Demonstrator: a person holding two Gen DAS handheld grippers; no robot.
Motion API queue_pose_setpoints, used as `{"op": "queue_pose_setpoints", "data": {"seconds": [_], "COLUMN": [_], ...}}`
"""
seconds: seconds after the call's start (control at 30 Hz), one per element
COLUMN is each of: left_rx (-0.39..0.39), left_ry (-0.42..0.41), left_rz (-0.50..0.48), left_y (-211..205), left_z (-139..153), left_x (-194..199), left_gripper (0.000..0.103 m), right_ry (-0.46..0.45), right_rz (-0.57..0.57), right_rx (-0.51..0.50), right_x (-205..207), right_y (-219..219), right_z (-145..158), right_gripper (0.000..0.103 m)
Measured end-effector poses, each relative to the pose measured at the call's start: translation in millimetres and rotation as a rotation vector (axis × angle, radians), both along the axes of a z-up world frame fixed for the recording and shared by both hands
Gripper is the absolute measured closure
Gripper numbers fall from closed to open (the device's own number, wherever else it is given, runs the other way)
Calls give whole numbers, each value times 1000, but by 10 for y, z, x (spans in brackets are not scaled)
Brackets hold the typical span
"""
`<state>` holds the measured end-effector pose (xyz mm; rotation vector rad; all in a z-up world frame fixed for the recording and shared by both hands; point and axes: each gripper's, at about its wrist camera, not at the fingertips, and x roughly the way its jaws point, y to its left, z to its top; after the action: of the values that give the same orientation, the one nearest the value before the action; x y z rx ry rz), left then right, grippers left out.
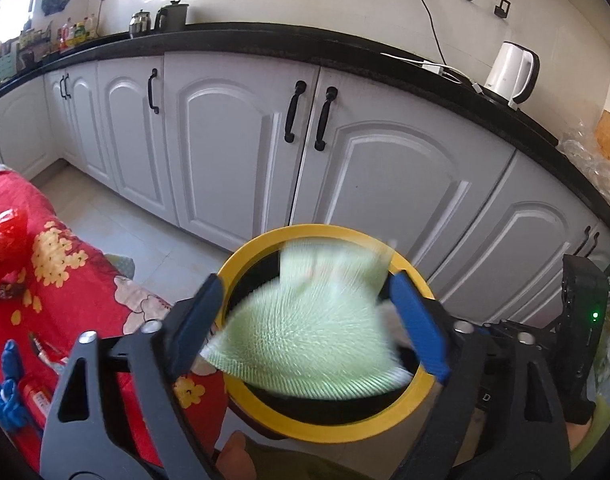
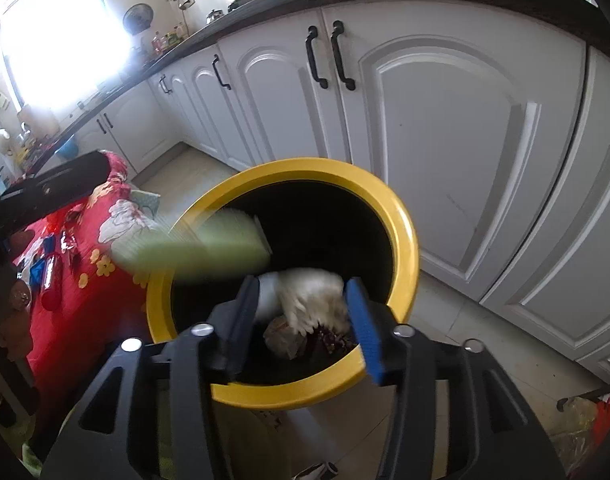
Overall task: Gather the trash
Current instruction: 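Move the green pouch over the bin and open the left tool, then return both tools to the table above the remaining trash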
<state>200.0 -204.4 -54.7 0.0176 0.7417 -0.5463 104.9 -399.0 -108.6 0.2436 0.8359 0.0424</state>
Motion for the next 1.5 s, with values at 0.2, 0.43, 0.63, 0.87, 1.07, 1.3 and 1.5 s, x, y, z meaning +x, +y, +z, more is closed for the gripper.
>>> {"op": "queue_pose_setpoints", "data": {"seconds": [0.2,0.43,0.63,0.87,1.07,1.3,1.5], "left_rx": [1,-5,-11,-29,-40,-51,-47], "left_ry": [-4,-32,-67,-117,-158,-195,-226], "left_rz": [34,83,134,185,221,250,287], "left_y": [111,319,556,816,1010,1185,1354], "left_z": [-2,96,225,398,521,631,689], "left_x": [-22,-136,-229,-343,-455,-549,-614], "left_gripper": [11,11,11,11,11,11,11], "right_ry": [-36,-129,-196,-243,-270,-293,-301], "right_rz": [-23,5,38,90,140,205,275], "right_rx": [-7,-7,2,-1,-9,-13,-19], "right_x": [-33,-92,-145,-181,-206,-260,-282], "right_y": [-5,105,230,435,641,900,1169], "right_z": [85,318,520,712,837,959,1035], "right_gripper": [45,35,30,29,28,28,27]}}
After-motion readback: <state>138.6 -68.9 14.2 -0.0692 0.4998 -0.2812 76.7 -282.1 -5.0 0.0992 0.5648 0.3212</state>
